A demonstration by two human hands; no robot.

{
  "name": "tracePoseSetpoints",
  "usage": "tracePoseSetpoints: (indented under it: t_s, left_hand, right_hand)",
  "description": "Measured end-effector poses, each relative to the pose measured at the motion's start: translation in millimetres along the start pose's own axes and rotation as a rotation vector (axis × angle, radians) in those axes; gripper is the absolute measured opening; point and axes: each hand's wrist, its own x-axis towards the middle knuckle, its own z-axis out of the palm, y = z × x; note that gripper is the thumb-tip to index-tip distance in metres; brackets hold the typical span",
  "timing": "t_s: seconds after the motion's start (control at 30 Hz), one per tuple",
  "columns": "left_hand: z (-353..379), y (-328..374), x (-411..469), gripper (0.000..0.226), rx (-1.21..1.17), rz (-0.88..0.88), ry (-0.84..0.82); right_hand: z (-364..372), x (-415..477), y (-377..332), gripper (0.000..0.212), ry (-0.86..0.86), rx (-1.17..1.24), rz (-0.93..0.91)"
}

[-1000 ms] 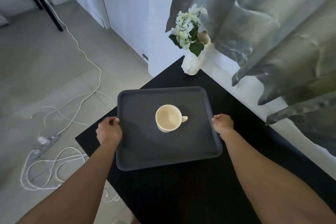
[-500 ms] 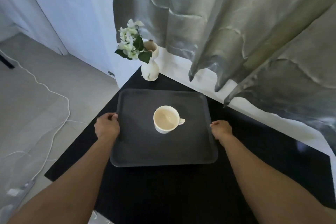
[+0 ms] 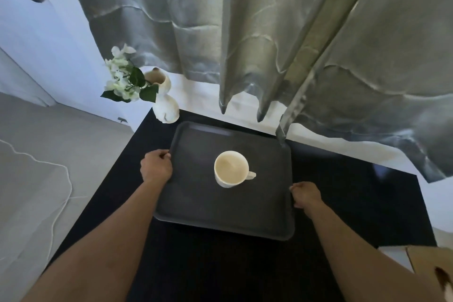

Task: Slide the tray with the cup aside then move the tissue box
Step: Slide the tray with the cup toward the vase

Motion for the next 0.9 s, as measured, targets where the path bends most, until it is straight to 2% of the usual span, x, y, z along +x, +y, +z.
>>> tracePoseSetpoints:
  t_s: [0.3,0.37,0.53,0.9]
  left_hand:
    - [32,10,22,0.028,0.072,0.014,-0.032]
    - [36,11,30,0.029,0.082,0.013,-0.038]
    - [44,11,49,0.032,0.095,0.002,-0.046]
    - [57,17,79,0.034,0.094,-0.014,-0.055]
  right_hand:
    - [-1,25,8,0.003,0.005,0.05,0.024]
    - [1,29,6,0.004,-0.007,0.039,0.028]
    - [8,38,-4,0.023,-0.028,0.011,0.029]
    - [17,58,-18,0.023,-0.059,0.035,0.049]
